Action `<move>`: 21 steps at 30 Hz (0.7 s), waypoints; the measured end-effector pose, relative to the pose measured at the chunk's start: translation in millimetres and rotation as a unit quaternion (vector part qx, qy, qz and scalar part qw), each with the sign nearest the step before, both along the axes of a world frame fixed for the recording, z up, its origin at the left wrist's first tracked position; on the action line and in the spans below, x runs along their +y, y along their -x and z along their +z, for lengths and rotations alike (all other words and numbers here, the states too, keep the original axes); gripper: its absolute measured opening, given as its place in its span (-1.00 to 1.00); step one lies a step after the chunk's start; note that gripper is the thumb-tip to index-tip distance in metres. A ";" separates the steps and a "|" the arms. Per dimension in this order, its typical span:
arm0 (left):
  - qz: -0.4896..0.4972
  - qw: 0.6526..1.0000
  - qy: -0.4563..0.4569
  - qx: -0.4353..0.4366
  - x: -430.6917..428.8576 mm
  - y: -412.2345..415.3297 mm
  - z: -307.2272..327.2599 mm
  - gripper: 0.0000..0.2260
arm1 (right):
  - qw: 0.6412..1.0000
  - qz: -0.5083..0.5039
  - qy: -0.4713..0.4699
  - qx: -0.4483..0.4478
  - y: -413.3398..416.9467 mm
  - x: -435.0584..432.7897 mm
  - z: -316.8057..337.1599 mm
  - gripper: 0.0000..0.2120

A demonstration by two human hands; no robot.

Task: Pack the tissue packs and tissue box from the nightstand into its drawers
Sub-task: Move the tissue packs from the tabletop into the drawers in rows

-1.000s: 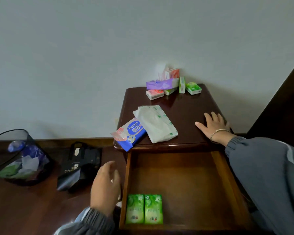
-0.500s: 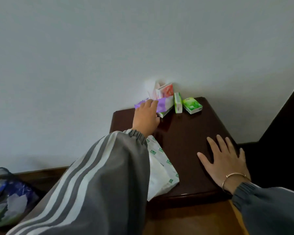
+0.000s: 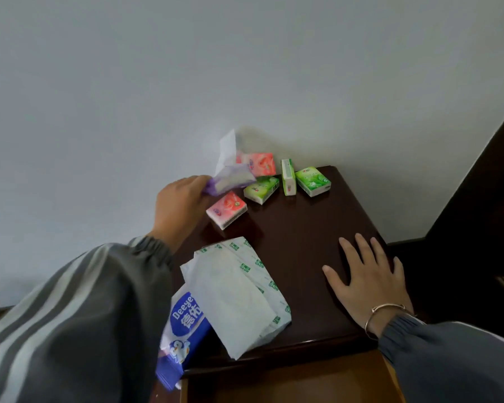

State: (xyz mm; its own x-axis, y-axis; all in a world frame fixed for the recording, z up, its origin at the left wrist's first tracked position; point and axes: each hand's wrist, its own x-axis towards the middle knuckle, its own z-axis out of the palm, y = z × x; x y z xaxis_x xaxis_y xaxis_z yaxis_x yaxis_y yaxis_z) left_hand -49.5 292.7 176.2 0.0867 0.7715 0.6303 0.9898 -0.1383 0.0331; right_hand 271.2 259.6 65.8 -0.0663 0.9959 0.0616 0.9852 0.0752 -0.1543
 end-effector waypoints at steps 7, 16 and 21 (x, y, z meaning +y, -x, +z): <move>-0.059 0.998 0.001 0.001 -41.8 23.0 -17.4 -0.75 | 1.000 -0.011 0.011 -0.001 -4.6 12.0 -10.1 -0.29; 0.110 0.990 -0.083 -0.006 -65.1 46.6 4.8 -0.86 | 1.000 -0.001 -0.009 -0.009 3.6 9.9 6.7 -0.31; 0.230 0.962 0.132 0.066 -53.5 40.9 -16.4 -0.91 | 1.000 -0.011 -0.002 -0.010 1.4 12.7 7.4 -0.30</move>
State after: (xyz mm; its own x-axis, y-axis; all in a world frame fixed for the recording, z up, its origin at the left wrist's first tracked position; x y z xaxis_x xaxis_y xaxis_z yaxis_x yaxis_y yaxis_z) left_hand -90.4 239.1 159.9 -0.2361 0.8792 0.4138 0.9426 0.3107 -0.1224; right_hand 269.7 272.3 73.3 -0.0455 0.9969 0.0644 0.9896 0.0538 -0.1333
